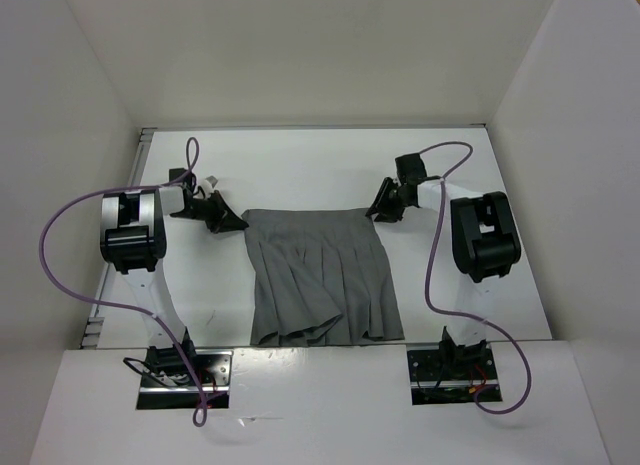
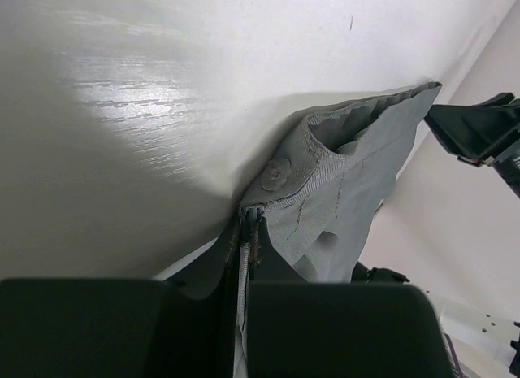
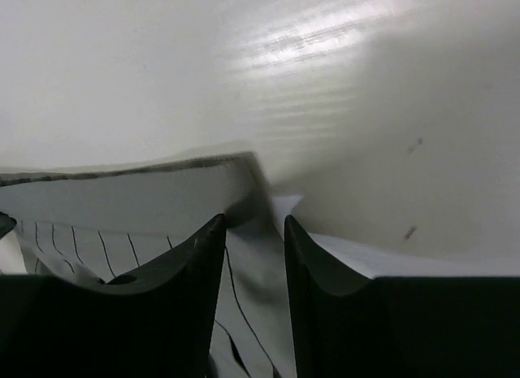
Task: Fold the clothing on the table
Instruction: Flatten the skirt out, then fold the skirt
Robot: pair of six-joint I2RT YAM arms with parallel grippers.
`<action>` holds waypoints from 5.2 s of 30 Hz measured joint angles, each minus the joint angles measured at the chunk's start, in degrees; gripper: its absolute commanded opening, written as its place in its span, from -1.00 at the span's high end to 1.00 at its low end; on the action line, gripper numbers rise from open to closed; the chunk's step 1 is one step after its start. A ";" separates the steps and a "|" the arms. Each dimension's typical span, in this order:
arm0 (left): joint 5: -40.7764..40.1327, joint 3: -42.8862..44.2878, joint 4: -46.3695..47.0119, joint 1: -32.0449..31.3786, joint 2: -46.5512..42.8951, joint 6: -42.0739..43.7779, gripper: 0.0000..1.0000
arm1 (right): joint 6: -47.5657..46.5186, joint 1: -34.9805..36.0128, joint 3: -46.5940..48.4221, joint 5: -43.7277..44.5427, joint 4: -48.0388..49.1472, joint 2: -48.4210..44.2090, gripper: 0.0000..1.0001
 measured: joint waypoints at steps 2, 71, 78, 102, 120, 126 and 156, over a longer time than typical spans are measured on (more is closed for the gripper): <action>-0.15 0.20 -0.17 0.00 0.00 0.11 1.00 | 0.48 -0.11 0.11 -2.84 1.86 0.96 0.23; 14.53 30.71 -2.84 -1.27 0.31 0.83 1.00 | -16.46 -3.26 24.39 -9.40 -9.60 -13.88 1.00; 10.45 45.86 -7.98 -3.63 18.23 0.63 1.00 | -16.24 -3.78 25.42 -4.15 -10.82 -0.20 1.00; 6.97 9.03 -3.85 -4.76 -7.65 6.14 1.00 | -16.04 -3.85 3.65 -5.73 -11.04 -22.45 1.00; -9.20 2.14 -9.38 -5.44 -9.38 9.97 0.11 | -13.42 11.21 -9.09 -6.47 -29.44 -27.10 0.27; -13.86 2.64 -12.57 -4.66 -16.41 9.90 -0.46 | -13.14 12.66 -5.44 -4.46 -42.34 -30.18 0.04; -16.46 2.45 -9.97 -3.93 -16.44 7.39 -0.38 | -6.71 14.58 -7.45 -4.85 -25.31 -8.17 0.44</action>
